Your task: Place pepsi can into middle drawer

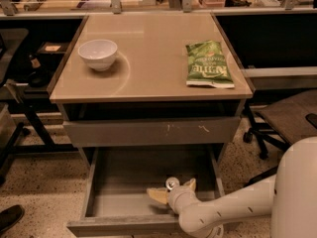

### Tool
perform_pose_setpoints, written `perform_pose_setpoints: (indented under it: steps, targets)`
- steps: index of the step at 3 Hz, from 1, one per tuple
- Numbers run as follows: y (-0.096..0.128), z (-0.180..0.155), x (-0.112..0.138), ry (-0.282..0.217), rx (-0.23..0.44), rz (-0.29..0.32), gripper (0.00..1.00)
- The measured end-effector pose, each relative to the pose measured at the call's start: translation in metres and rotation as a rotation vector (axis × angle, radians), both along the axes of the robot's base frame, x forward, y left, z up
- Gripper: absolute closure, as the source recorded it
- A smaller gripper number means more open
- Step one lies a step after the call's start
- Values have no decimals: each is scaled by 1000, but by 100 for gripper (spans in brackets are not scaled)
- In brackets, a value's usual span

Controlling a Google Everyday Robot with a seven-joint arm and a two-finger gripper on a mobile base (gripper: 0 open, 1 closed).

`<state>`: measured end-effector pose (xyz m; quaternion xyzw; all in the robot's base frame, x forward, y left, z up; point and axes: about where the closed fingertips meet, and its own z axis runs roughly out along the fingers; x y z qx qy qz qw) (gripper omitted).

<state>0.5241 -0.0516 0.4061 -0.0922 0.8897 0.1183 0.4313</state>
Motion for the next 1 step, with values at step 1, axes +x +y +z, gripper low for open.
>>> perform_pose_setpoints:
  steps: [1]
  targets:
    - [0, 0, 0, 0, 0, 0, 0]
